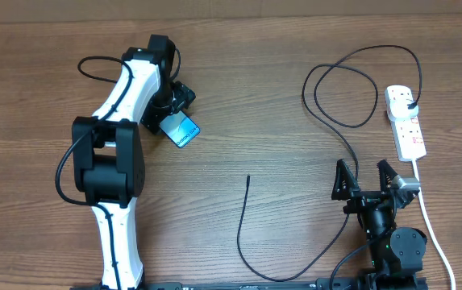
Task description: Plug charger to phone and switch on socket
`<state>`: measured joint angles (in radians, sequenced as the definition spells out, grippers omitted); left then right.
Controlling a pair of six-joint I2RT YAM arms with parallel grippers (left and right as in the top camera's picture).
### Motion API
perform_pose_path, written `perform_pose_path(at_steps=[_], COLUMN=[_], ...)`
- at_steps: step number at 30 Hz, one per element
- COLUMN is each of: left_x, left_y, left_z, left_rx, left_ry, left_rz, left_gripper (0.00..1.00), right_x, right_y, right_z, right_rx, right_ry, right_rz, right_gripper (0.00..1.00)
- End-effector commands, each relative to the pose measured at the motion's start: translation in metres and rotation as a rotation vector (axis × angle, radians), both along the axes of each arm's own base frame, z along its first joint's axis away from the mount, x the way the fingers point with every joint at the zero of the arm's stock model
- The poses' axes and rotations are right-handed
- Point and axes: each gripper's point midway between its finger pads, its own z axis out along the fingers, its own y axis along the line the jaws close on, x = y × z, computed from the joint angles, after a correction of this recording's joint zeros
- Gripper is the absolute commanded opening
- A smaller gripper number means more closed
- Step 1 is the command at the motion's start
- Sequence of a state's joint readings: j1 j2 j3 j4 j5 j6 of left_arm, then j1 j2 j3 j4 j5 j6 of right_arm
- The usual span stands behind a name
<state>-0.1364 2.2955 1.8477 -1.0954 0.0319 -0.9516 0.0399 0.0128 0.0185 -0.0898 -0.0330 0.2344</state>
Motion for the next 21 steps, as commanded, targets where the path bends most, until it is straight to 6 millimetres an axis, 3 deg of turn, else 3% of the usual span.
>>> perform_pose_path(at_steps=[1, 21], left_x=[-0.0029, -0.0039], left_y=[0.0018, 0.0089], left_z=[-0.0102, -0.011], left_rx=[0.023, 0.054], left_ry=[0.026, 0.03], left_rz=[0.013, 0.022], left_gripper=[1.0, 1.0], right_x=[0.0001, 0.0001], right_y=[-0.0009, -0.0009], right_z=[-0.0015, -0.0014], right_rx=[-0.006, -0.006], right_ry=[-0.006, -0.006], right_rz=[-0.007, -0.007], right_gripper=[1.0, 1.0])
